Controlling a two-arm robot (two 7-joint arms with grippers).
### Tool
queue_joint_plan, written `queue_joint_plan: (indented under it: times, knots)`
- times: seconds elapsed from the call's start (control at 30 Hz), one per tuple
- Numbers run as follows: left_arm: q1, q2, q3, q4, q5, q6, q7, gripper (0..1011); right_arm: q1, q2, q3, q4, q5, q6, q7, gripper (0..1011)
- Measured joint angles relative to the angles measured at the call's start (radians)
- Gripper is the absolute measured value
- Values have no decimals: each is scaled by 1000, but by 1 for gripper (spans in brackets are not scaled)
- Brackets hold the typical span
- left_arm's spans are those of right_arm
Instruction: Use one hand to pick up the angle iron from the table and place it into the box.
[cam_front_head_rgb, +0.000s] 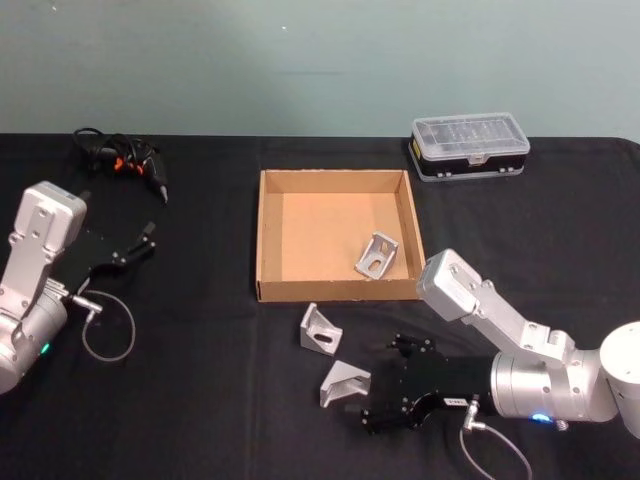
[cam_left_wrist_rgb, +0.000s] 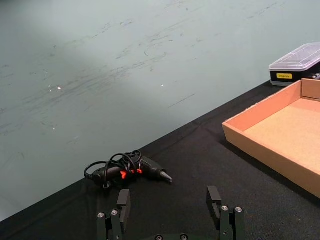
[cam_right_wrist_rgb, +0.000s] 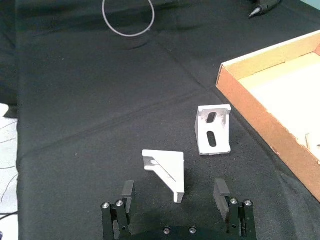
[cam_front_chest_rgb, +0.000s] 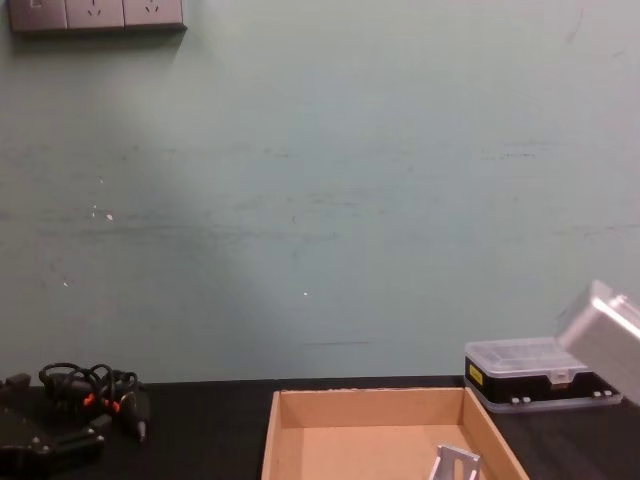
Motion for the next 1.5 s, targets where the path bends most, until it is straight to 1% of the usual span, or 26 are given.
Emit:
queue_joint_plan:
  times: [0.3,0.6,0.8,0.83,0.9,0.93,1.0,1.03,1.1,1.17,1.2,1.27,1.33,1.37,1.4,1.43,1.47,1.5]
  knots:
    - [0,0,0,0,0,0,0,1000,17,-17,-12,27,-3,-2,-4,1004]
    - [0,0,0,0,0,0,0,1000,17,-25,-10,40,2,-1,-13,1002]
    - [0,0,0,0,0,0,0,1000,18,-27,-12,46,7,-3,-12,888]
    - [0,0,0,0,0,0,0,1000,19,-26,-13,47,7,-4,-10,840]
    - [0,0,0,0,0,0,0,1000,19,-26,-13,48,6,-5,-10,802]
    - [0,0,0,0,0,0,0,1000,19,-24,-13,48,6,-5,-10,748]
    - [0,0,0,0,0,0,0,1000,19,-23,-13,47,6,-6,-11,710]
    - [0,0,0,0,0,0,0,1000,19,-22,-12,46,6,-6,-12,653]
    - [0,0,0,0,0,0,0,1000,18,-21,-11,45,6,-6,-13,609]
    - [0,0,0,0,0,0,0,1000,17,-20,-10,42,5,-7,-15,526]
    - [0,0,0,0,0,0,0,1000,16,-20,-9,42,5,-7,-15,509]
    - [0,0,0,0,0,0,0,1000,14,-18,-8,40,4,-9,-17,424]
    - [0,0,0,0,0,0,0,1000,12,-18,-7,39,3,-12,-20,392]
    - [0,0,0,0,0,0,0,1000,11,-19,-7,39,3,-12,-21,343]
    - [0,0,0,0,0,0,0,1000,10,-19,-6,39,3,-13,-21,321]
    - [0,0,0,0,0,0,0,1000,9,-19,-6,39,3,-14,-22,263]
    - [0,0,0,0,0,0,0,1000,9,-19,-6,39,3,-14,-22,263]
    - [0,0,0,0,0,0,0,1000,8,-20,-5,39,2,-15,-23,224]
